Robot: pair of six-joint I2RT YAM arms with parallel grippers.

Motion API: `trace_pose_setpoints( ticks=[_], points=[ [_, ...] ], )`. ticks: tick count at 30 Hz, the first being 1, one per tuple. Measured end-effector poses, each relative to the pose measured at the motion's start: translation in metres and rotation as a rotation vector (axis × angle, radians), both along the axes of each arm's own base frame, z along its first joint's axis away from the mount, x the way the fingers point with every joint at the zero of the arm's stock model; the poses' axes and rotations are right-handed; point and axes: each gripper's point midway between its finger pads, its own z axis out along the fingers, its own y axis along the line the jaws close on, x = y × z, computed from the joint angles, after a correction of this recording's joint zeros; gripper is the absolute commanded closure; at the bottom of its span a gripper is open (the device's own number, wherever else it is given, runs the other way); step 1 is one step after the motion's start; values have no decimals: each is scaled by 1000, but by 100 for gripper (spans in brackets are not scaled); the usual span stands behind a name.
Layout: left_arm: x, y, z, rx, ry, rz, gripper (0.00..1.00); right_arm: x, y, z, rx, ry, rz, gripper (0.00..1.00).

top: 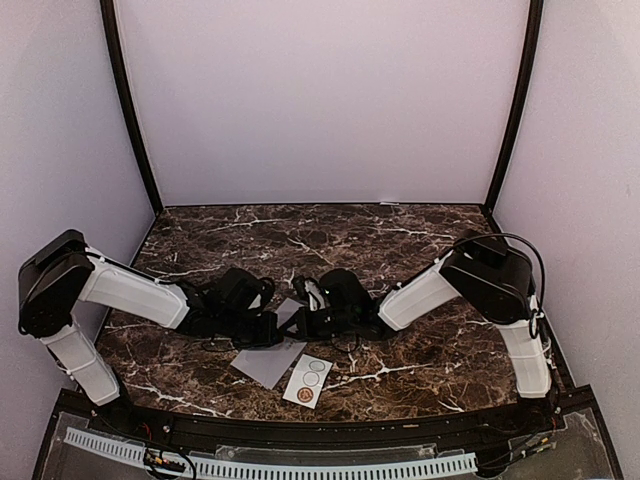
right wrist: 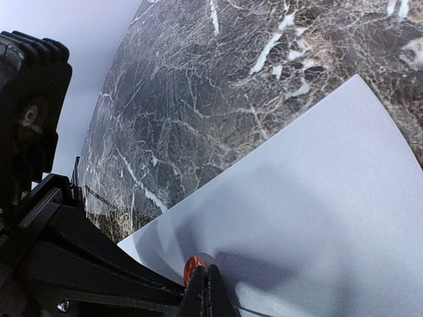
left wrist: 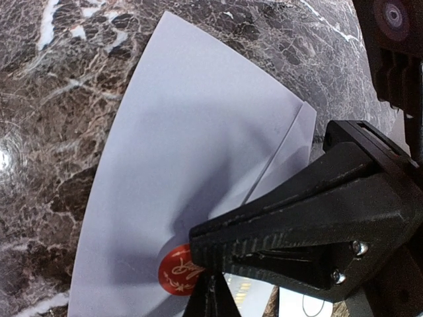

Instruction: Place the letter into the envelope and seal it

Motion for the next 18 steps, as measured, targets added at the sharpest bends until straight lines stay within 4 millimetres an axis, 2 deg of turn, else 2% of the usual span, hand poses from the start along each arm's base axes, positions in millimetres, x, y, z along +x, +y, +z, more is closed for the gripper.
trace_pose_setpoints(
  ticks=[6, 10, 14, 18],
  points=[
    [-1, 1, -1, -12, -1, 3, 100, 0, 0, 0, -6, -5, -3, 100],
    [-6, 3, -2, -38, -4, 6, 100, 2, -4, 1, -37, -28, -7, 90],
    [-11, 4, -2, -66, 3, 1, 100, 7, -12, 12, -76, -53, -25, 82],
    [-11, 3, -2, -75, 5, -2, 100, 16, -20, 33, -89, -94, -50, 80]
  ],
)
